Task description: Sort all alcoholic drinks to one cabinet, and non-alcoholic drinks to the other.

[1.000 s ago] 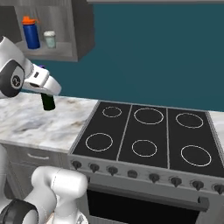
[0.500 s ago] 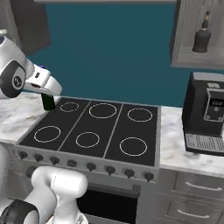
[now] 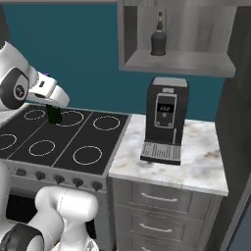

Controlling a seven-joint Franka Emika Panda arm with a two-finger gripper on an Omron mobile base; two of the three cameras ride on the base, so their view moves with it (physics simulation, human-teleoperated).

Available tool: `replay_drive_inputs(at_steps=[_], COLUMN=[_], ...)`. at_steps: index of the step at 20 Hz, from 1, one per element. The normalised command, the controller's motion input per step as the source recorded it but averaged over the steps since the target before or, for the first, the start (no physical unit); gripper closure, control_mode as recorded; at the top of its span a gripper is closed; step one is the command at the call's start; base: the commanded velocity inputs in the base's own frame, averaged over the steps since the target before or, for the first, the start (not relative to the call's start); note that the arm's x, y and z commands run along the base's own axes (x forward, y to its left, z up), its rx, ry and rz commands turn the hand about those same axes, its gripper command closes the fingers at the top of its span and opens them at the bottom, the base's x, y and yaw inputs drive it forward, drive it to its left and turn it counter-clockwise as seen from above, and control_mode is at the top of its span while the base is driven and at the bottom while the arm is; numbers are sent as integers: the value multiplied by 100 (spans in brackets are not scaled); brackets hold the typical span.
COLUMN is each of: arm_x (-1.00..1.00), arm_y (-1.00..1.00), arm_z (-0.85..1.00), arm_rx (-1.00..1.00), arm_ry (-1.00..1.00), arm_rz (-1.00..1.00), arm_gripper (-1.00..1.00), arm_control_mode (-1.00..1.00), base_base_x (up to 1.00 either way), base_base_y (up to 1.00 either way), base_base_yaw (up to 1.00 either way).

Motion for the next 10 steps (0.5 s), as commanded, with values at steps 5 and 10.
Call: replay_drive_inputs(at_steps=[5, 10], arm_x=[0, 0], arm_y=[0, 0], arm_z=[0, 0], arm_rx=[0, 0], arm_ry=[0, 0], arm_rz=[0, 0], arm_gripper=[100, 100], arm_control_mode=[100, 100], base_base_x=[0, 8], base_base_y=[-65, -38], base_base_yaw=[0, 0])
